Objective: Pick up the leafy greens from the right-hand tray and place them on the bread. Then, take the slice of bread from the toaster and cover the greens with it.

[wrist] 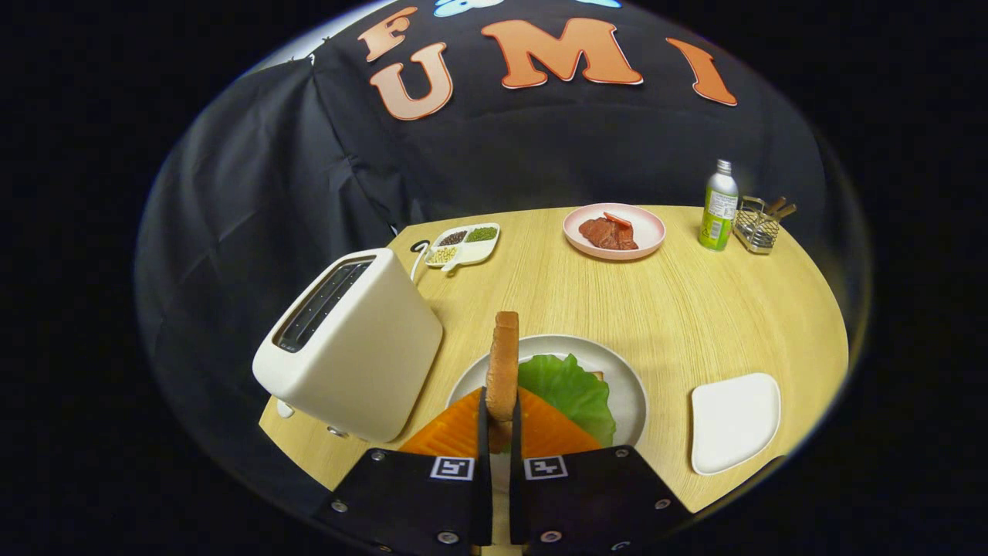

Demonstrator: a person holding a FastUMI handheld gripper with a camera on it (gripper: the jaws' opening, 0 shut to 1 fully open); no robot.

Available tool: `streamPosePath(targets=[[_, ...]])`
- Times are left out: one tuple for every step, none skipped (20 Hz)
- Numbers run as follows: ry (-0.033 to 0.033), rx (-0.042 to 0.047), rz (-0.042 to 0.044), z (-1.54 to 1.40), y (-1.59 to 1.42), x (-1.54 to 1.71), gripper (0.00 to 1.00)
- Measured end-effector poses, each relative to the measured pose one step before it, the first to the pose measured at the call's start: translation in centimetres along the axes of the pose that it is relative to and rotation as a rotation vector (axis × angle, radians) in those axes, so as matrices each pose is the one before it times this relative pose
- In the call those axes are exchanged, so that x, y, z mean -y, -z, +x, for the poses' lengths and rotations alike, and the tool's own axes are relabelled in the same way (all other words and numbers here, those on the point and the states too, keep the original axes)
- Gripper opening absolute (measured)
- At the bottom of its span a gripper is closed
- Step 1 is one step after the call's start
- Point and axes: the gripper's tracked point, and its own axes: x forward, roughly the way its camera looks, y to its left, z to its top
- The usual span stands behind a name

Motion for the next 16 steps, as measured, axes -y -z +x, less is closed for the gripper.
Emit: streamPosePath(targets=[[0.0113,-0.01241,-0.00076,0.004,0.317,0.602,0.11],[0.002,-0.01357,-0.00136,0.057,0.48,0.455,0.13],[0.00815,-0.01435,-0.00242,-0.009,0.415,0.561,0.17],[0.01895,-0.01038,-0.00443,0.145,0.259,0.856,0.2],[0.01474,-0.0176,-0.00535,0.198,0.528,0.701,0.25],[0.01363,-0.01275,0.00166,0.072,0.39,0.555,0.3],[0.00941,-0.00894,0.00771,0.079,0.231,0.487,0.38],[0.00485,-0.00695,0.00844,0.067,0.174,0.381,0.42],[0.00969,-0.00522,0.00474,0.187,0.078,0.449,0.46],[0.0114,-0.0071,-0.00151,0.149,0.234,0.569,0.48],[0.00687,-0.00563,-0.00377,0.217,0.084,0.375,0.53],[0.00876,-0.00576,-0.00294,0.203,0.092,0.407,0.56],[0.0102,-0.00977,-0.00241,0.108,0.188,0.433,0.6],[0.00841,-0.00012,0.00299,0.006,-0.034,0.469,0.62],[0.00076,0.00633,0.00774,-0.335,-0.145,0.354,0.67],[0.00232,0.00513,0.00548,-0.174,-0.243,0.236,0.7]])
